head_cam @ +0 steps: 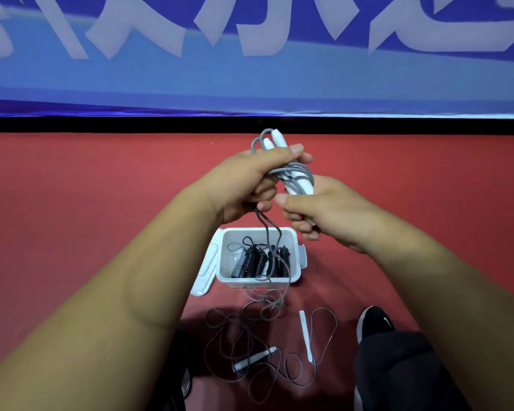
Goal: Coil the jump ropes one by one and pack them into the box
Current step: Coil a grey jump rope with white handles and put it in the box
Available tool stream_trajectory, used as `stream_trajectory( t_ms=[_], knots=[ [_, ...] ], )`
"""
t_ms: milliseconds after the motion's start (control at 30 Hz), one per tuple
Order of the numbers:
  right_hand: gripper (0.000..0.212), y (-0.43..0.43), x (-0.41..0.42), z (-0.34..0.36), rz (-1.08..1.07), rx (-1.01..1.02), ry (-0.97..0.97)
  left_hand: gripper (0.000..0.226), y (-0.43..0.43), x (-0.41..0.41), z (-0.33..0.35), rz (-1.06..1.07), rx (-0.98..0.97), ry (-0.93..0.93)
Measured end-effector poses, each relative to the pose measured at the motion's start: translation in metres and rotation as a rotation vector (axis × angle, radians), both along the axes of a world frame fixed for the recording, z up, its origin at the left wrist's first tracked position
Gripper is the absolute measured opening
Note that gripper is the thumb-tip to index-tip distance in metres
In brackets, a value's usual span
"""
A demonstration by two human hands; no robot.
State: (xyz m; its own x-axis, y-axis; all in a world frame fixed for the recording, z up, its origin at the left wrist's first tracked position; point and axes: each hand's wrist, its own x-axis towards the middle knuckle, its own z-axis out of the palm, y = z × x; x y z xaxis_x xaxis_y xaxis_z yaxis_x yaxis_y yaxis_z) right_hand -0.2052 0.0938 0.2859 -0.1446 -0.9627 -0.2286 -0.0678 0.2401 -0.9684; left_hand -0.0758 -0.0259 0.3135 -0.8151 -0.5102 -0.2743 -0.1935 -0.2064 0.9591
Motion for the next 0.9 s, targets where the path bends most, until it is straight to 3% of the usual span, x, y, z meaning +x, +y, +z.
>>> stream_trajectory(
  t_ms=[367,667,900],
  knots=[
    [0.018,0.007,-0.008,0.015,-0.037,0.004,-0.1,0.018,0.005,-0.012,0.004,0.123,0.001,0.133],
    [0.007,0.015,-0.003,0.016,-0.011,0.042,0.002,0.022,-0.005,-0.009,0.004,-0.002,0.011,0.024],
    [0.012,0.014,0.007,0.016,-0.067,0.071,-0.261,0.02,-0.01,-0.002,0.008,-0.079,0.063,-0.016]
  ],
)
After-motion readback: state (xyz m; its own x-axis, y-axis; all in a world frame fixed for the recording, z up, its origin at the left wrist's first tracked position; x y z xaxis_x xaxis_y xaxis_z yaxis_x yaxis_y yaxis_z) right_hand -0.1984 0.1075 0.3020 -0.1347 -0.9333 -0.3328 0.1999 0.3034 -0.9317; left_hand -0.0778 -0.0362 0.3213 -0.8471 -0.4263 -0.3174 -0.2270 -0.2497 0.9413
